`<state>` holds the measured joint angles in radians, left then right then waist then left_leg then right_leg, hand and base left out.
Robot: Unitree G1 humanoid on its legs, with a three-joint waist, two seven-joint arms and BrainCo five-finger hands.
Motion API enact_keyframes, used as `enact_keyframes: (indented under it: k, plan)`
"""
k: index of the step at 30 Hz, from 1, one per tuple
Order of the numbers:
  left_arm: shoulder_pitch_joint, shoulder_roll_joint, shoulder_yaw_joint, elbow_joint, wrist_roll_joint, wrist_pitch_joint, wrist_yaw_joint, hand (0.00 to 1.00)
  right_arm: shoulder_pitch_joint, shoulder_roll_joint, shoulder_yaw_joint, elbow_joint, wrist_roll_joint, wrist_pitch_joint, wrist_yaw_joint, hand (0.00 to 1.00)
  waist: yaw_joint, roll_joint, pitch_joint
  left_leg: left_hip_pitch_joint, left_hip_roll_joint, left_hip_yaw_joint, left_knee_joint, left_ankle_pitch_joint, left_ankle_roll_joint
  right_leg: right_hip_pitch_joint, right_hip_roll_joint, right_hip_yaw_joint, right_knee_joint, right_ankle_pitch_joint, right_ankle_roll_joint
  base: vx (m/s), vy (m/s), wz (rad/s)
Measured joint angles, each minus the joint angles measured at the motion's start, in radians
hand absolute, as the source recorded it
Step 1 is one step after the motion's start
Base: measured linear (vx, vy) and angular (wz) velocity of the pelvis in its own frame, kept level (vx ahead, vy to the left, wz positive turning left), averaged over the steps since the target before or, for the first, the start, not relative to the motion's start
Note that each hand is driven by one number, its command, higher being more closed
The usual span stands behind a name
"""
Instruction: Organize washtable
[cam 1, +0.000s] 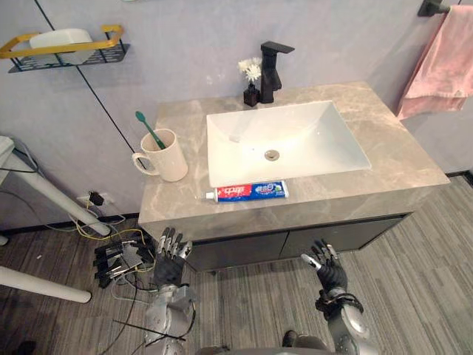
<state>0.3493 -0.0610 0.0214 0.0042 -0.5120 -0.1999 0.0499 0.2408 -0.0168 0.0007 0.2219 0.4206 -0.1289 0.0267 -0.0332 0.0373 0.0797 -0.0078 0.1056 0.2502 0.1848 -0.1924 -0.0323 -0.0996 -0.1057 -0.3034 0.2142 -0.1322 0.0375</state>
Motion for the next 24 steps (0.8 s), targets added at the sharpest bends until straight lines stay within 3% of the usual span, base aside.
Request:
enact_keyframes:
  k: [2,6,12,13,14,24]
  plan:
    - [0.001,-0.01,0.012,0.0,-0.02,0.0,0.003,0.0,-0.011,-0.007,-0.003,0.0,-0.002,0.0,0.0,0.0,0.007,-0.02,0.013,0.006,-0.003,-0.017,-0.009,0.032,0.001,0.028,0.007,-0.009,-0.044,0.018,-0.008,0.08,-0.071,0.09]
    - [0.002,-0.012,0.009,0.0,-0.025,0.0,0.019,0.0,0.009,-0.011,-0.003,-0.013,0.0,0.0,0.0,0.0,0.022,-0.034,0.033,0.017,-0.019,-0.078,0.033,0.065,0.008,0.103,-0.004,-0.045,-0.081,0.018,-0.008,0.05,-0.05,0.3]
    - [0.024,-0.014,0.016,-0.013,0.003,-0.001,0.046,0.0,0.094,0.009,0.006,-0.129,0.014,-0.001,0.019,0.0,0.046,-0.02,0.044,0.041,-0.016,-0.084,-0.014,0.091,0.0,0.134,-0.002,-0.066,-0.114,0.017,-0.008,0.02,0.0,0.12]
    - [0.036,-0.016,0.016,-0.029,0.017,-0.001,0.054,0.0,0.115,0.015,0.008,-0.142,0.02,-0.002,0.02,0.0,0.046,-0.021,0.045,0.054,-0.014,-0.082,-0.03,0.092,-0.001,0.143,0.0,-0.074,-0.117,0.017,-0.008,0.01,0.006,0.08]
    - [0.091,-0.028,0.009,-0.011,0.023,-0.002,0.089,0.0,0.21,0.067,0.057,-0.199,0.023,-0.003,-0.002,0.0,0.051,-0.035,-0.002,0.08,-0.004,-0.011,-0.08,0.073,0.011,0.184,0.036,-0.057,-0.244,0.098,-0.003,0.0,0.012,0.05]
    - [0.024,-0.011,0.016,0.054,0.023,0.001,0.087,0.0,0.161,0.07,-0.023,-0.091,0.064,-0.001,-0.007,0.0,0.048,-0.065,0.007,0.053,-0.003,-0.001,-0.11,0.073,0.009,0.134,0.036,-0.05,-0.233,0.107,0.001,-0.01,0.014,-0.02]
